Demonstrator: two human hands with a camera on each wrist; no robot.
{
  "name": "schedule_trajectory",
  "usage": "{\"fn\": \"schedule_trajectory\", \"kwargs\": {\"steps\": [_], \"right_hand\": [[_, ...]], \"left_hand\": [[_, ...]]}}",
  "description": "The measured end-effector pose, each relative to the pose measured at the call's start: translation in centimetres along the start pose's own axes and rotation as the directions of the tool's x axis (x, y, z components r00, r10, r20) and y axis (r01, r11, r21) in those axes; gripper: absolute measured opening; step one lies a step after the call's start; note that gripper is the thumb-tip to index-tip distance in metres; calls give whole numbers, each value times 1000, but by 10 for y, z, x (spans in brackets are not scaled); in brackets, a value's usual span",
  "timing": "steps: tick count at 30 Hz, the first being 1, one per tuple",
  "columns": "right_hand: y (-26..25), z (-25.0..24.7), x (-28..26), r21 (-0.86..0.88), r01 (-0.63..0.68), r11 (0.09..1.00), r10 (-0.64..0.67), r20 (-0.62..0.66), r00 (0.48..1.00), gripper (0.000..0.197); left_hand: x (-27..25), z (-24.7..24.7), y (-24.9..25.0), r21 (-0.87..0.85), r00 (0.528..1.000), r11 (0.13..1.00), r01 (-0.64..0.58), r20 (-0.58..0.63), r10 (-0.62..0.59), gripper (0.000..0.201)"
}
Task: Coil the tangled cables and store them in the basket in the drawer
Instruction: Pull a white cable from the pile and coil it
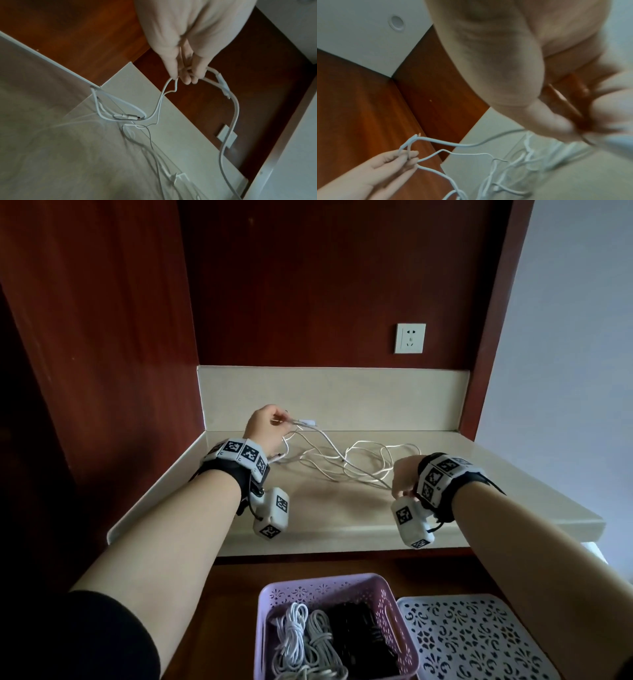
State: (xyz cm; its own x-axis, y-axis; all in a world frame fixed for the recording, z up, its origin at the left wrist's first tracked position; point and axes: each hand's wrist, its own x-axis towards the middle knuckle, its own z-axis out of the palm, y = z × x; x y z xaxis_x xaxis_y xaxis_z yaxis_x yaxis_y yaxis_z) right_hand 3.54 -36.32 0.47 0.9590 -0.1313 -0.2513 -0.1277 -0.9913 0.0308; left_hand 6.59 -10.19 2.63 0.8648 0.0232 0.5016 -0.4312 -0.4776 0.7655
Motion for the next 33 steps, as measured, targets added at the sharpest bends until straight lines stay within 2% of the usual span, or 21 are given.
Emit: {"fn": "schedule_trajectory", "kwargs": {"steps": [1,3,5,7,9,10,11,12,13,14,15,16,17,19,21,23,25,26,28,30,33], "right_hand": [[-7,-5,-1,46,15,999,-14,-38,999,15],[-21,-19,-6,315,93,944,-49,-142,989,13],[-36,-35,-4,590,201,782,-33,-282,959,20],[-50,-47,3,713,349,608,70,-486,871,23],[-61,-52,3,749,483,454,199,-613,764,22],[-66,-52,4,764,516,386,225,-621,751,22],[-69,-50,5,785,526,326,212,-603,769,22],[-73,-46,6,811,512,282,172,-568,805,21],[-77,-41,5,834,484,266,117,-526,842,19],[-80,-35,5,847,459,269,66,-492,868,16],[-82,-30,5,855,444,267,25,-467,884,15],[-85,-24,6,867,431,251,-6,-444,896,16],[-89,-20,6,881,419,218,-26,-424,905,18],[-95,-11,8,907,399,135,-47,-396,917,19],[-100,-3,11,923,384,33,-51,-382,923,21],[-104,4,13,924,379,-55,-65,-383,922,21],[-107,10,13,913,402,-76,-87,-407,909,21],[-108,12,12,903,422,-77,-97,-428,898,22],[-109,15,11,876,471,-105,-109,-481,870,26],[-107,18,10,851,501,-156,-117,-519,847,30],[-102,22,9,824,516,-234,-96,-548,831,32]], "left_hand": [[2,-5,1,-22,998,1000,-11,-57,9,6],[11,-19,8,-50,986,997,-50,-161,42,8],[26,-36,17,-106,963,984,-143,-246,113,22],[39,-53,30,-228,929,935,-270,-316,192,29],[46,-63,35,-289,919,907,-306,-339,202,23],[48,-65,33,-280,931,918,-280,-312,188,19],[51,-64,24,-212,958,956,-205,-245,151,19],[54,-61,11,-80,988,993,-86,-135,75,30],[54,-55,-6,99,998,993,59,-7,-58,47],[53,-49,-23,259,974,949,182,85,-210,65],[49,-44,-35,335,933,900,278,130,-337,75],[45,-40,-46,306,902,887,346,150,-404,73],[40,-36,-49,237,892,891,388,148,-428,60],[36,-29,-54,147,908,905,399,69,-412,36],[34,-23,-52,111,947,940,322,-32,-321,29],[26,-16,-42,-22,973,974,225,-36,-226,14],[17,-9,-27,-142,985,977,162,85,-151,7],[11,-6,-22,-144,979,980,138,168,-114,7],[1,1,-13,-82,943,991,102,325,-70,14],[-9,8,-10,-79,887,987,140,453,-90,22],[-16,16,-11,-135,831,977,164,552,-63,34]]}}
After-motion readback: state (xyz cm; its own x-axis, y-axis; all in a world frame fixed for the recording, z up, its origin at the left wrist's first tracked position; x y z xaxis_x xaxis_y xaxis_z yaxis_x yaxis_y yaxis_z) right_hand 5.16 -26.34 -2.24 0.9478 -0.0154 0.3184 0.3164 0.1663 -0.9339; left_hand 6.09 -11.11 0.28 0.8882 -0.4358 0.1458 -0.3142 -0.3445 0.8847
